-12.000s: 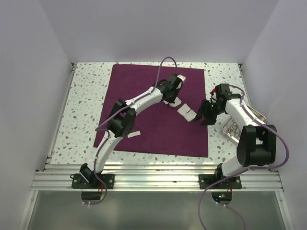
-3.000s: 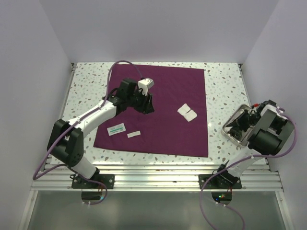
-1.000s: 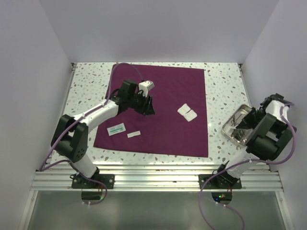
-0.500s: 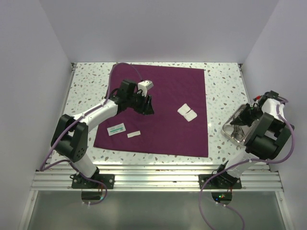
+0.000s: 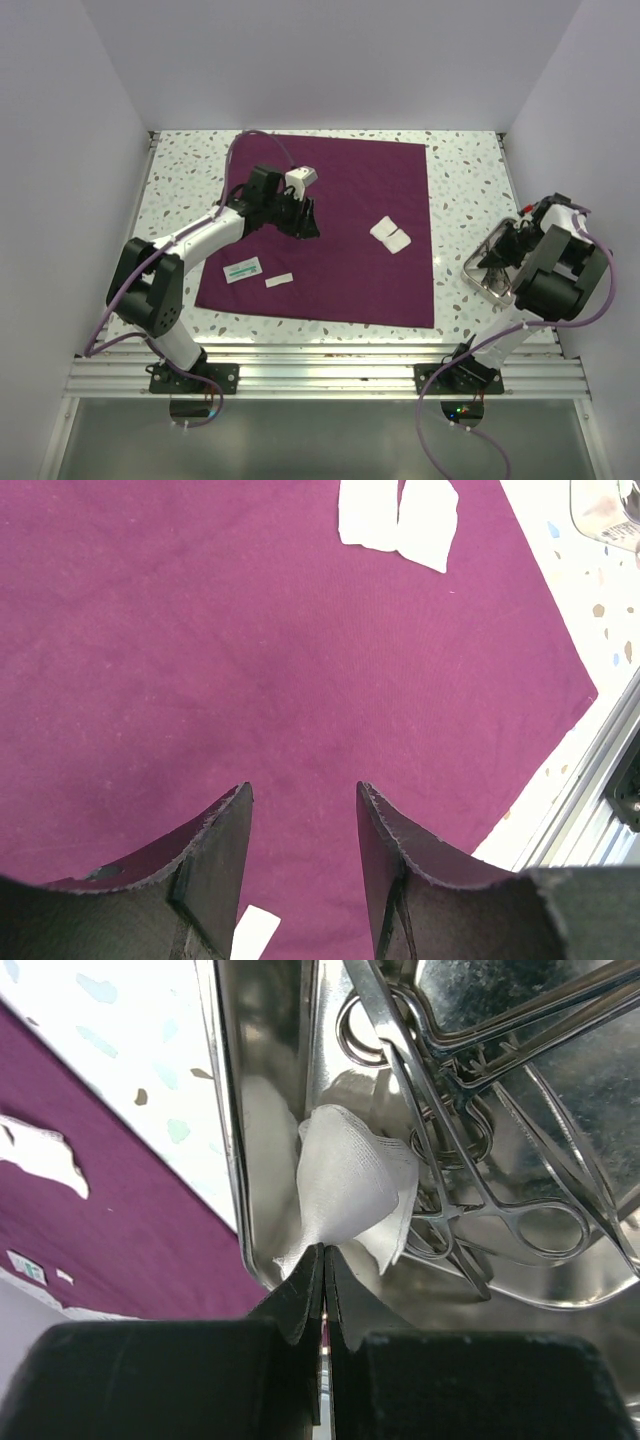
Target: Prepare the surgical pack
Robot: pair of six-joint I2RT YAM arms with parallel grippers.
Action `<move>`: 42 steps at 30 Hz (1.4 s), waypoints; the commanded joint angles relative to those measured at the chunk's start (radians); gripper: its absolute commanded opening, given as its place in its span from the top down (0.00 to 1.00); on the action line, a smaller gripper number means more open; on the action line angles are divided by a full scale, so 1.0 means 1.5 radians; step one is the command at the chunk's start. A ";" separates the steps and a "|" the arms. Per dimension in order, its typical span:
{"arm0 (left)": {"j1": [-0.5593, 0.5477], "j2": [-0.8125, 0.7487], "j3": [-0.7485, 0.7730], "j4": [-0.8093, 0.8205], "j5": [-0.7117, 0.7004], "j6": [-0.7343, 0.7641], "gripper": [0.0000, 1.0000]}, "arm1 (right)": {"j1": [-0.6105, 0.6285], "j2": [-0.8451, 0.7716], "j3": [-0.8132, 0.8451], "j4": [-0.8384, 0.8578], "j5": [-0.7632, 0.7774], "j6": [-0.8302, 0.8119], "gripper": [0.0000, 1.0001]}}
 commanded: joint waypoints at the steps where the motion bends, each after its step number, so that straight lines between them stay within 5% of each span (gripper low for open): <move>1: 0.010 0.004 0.007 0.024 0.014 -0.007 0.50 | -0.002 0.010 0.016 -0.004 0.026 -0.020 1.00; 9: 0.015 0.002 0.006 0.021 0.019 -0.006 0.50 | -0.001 0.014 0.023 -0.019 0.080 -0.013 0.99; 15: 0.015 0.007 0.007 0.018 0.012 -0.008 0.50 | 0.004 -0.007 0.031 -0.048 0.109 0.016 0.67; 18: 0.015 0.014 0.007 0.018 -0.001 -0.016 0.50 | 0.010 -0.035 0.043 -0.071 0.143 0.038 0.59; 22: 0.011 0.016 0.011 0.014 -0.025 -0.024 0.50 | 0.017 -0.070 0.076 -0.095 0.182 0.075 0.58; 31: -0.060 0.086 0.089 -0.006 -0.088 -0.037 0.48 | 0.248 -0.094 0.158 -0.008 0.072 0.175 0.57; 42: -0.111 0.230 0.262 0.007 -0.121 -0.088 0.46 | 0.339 -0.062 0.030 0.224 -0.083 0.302 0.56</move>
